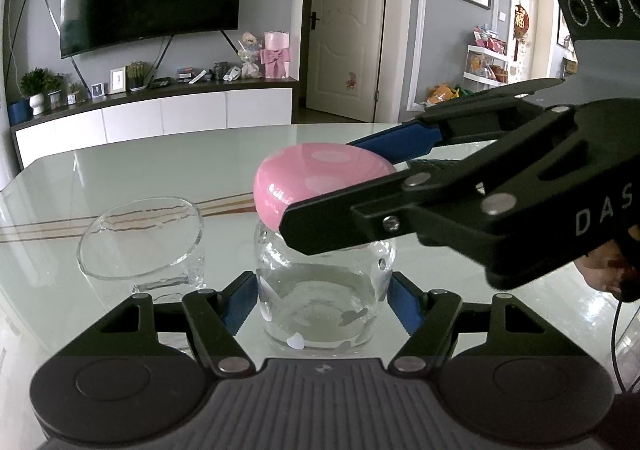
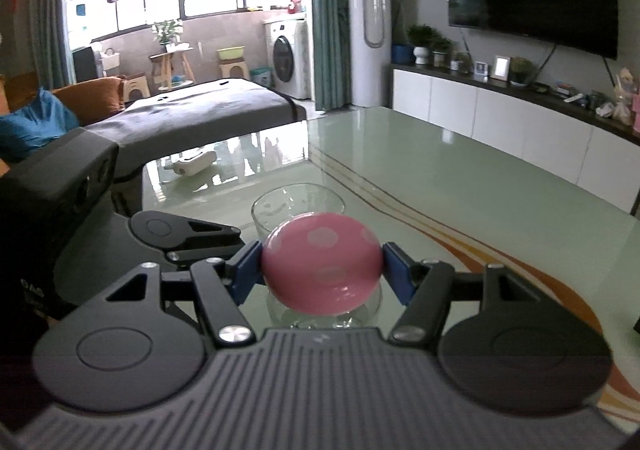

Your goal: Unscrew bottle cap and pour

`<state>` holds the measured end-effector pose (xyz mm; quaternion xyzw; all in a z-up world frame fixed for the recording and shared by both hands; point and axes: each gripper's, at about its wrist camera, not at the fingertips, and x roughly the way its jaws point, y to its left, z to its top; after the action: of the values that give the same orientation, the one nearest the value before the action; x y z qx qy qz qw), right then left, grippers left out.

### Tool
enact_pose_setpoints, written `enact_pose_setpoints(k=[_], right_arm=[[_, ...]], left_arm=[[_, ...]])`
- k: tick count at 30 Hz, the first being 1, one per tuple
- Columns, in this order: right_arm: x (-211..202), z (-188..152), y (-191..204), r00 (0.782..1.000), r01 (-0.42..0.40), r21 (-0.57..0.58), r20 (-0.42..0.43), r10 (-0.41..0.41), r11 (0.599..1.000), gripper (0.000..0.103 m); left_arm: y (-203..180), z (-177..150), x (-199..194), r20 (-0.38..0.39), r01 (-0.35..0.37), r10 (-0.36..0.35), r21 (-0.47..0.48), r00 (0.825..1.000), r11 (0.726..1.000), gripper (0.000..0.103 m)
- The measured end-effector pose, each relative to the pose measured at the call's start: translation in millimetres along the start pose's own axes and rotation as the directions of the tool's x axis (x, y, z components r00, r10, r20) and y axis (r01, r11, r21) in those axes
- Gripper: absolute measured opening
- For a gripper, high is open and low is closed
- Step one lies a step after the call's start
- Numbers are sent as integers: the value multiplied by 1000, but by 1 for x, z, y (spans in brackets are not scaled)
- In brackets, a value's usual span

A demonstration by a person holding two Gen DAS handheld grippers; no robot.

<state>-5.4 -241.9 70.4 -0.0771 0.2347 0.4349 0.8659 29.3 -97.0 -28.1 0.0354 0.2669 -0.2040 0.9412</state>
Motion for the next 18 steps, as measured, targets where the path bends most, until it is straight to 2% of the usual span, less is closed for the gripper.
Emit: enact_pose_setpoints(k=[13,18], right_arm=[[3,1,-11,996,-91,-49,-18,91,995,65],[4,2,-8,997,-78,-58,-24,77,995,67]], left_arm=[[4,2,0,-1,3,-3,-3,1000,1000,74],[4,3,1,-3,4,-4,-1,1000,1000,74]])
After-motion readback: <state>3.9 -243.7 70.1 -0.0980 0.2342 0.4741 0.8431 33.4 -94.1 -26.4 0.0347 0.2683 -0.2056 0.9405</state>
